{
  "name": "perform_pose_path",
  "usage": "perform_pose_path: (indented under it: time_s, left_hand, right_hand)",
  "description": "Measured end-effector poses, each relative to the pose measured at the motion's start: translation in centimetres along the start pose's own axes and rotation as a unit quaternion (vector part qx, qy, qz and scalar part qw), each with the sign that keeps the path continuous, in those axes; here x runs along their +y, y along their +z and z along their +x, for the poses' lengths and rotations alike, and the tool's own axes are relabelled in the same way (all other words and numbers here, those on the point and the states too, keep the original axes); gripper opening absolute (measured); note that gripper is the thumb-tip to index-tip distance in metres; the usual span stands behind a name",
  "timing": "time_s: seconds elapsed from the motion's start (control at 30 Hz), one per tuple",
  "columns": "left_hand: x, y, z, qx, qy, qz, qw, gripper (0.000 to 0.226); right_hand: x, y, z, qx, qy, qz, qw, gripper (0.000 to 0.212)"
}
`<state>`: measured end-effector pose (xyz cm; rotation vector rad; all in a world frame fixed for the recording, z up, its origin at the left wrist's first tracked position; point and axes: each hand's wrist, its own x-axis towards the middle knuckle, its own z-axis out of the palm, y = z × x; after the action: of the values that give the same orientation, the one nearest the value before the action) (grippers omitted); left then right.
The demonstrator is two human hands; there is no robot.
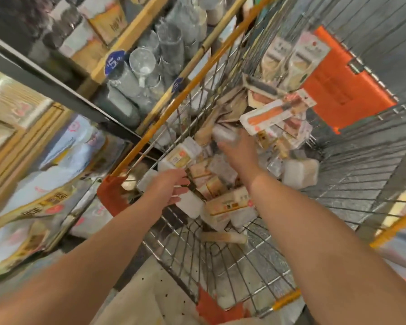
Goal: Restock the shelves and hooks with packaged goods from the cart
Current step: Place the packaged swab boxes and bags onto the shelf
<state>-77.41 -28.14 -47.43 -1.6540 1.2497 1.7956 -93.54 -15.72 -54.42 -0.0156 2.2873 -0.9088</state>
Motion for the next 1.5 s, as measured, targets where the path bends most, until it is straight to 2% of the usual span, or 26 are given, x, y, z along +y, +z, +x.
perform_pose_path:
  time_s: [0.17, 0.23, 0.3, 0.33, 0.43, 0.53, 0.67, 0.77, 0.83, 0.9, 0.97, 1.07, 1.13, 1.23, 1.3, 1.37, 1.43, 1.5]
  left_hand:
    - [-0.9, 0.4, 0.0, -0.024, -0.002, 0.005, 1.0, 0.019]
    - [-1.1, 0.7, -0.2, -0.016, -0.004, -0.002, 1.0, 0.02]
    - [-0.8, 1.3, -0.6, -0.039, -0.011, -0.03, 0.999, 0.023]
    - [-0.4, 1.5, -0.9, -0.063, -0.02, -0.05, 0.997, 0.027]
    - [0.8, 2.3, -1.1, -0.137, -0.064, -0.076, 0.986, 0.053]
    - [1.6, 3.2, -0.9, -0.162, -0.087, -0.037, 0.982, 0.07]
    - [2.2, 3.7, -1.1, -0.166, -0.095, 0.004, 0.982, 0.044]
    - [2.2, 3.1, -0.6, -0.174, -0.058, 0.006, 0.983, 0.032]
    - [2.0, 2.4, 0.0, -0.154, -0.035, -0.009, 0.987, 0.027]
    - [1.8, 1.7, 0.8, -0.102, -0.029, -0.023, 0.994, 0.028]
    - [1.3, 1.1, 1.6, -0.058, -0.037, -0.027, 0.997, 0.029]
    - [0.6, 0.6, 2.5, -0.045, -0.033, 0.004, 0.998, 0.04]
    - [0.5, 0.8, 2.8, -0.052, -0.02, 0.012, 0.998, 0.042]
    - [0.8, 1.3, 2.9, -0.049, -0.012, 0.013, 0.999, 0.044]
    - [1.0, 1.4, 2.7, -0.053, -0.017, -0.003, 0.998, 0.036]
    - [1.1, 1.5, 2.5, -0.044, -0.018, -0.019, 0.999, 0.027]
    - [1.2, 1.5, 2.3, -0.026, 0.001, -0.034, 0.999, 0.024]
    - [1.5, 1.6, 2.2, -0.02, 0.023, -0.052, 0.998, 0.022]
  right_hand:
    - [1.5, 0.3, 0.9, 0.06, -0.033, -0.092, 0.993, 0.044]
    - [1.4, -1.1, -0.5, 0.053, -0.062, -0.039, 0.996, 0.029]
    - [1.2, -2.6, -2.8, 0.006, -0.071, 0.07, 0.995, 0.018]
    - [1.3, -3.2, -3.9, -0.027, -0.069, 0.097, 0.993, 0.021]
    - [2.2, -4.6, -7.4, -0.115, -0.061, 0.039, 0.991, 0.038]
    - [2.3, -5.5, -9.6, -0.138, -0.091, 0.036, 0.986, 0.045]
    - [2.3, -6.3, -10.3, -0.165, -0.095, 0.023, 0.981, 0.041]
    - [2.9, -6.2, -9.9, -0.194, -0.046, 0.099, 0.975, 0.026]
    - [3.7, -5.5, -8.7, -0.169, 0.049, 0.17, 0.97, 0.026]
    - [4.6, -4.1, -6.9, -0.143, 0.164, 0.229, 0.949, 0.032]
    - [6.1, -2.3, -5.3, -0.153, 0.228, 0.249, 0.929, 0.033]
    - [7.2, 0.2, -3.9, -0.148, 0.254, 0.275, 0.915, 0.025]
    - [7.1, 1.6, -3.1, -0.105, 0.264, 0.289, 0.914, 0.042]
    - [6.8, 3.4, -1.8, -0.003, 0.295, 0.23, 0.927, 0.077]
    - [6.8, 4.2, -1.7, 0.018, 0.293, 0.251, 0.923, 0.085]
    - [6.3, 4.2, -2.4, 0.019, 0.259, 0.264, 0.929, 0.073]
    - [6.1, 3.4, -3.8, 0.025, 0.21, 0.285, 0.935, 0.048]
    - [5.9, 2.1, -4.8, 0.022, 0.183, 0.347, 0.92, 0.029]
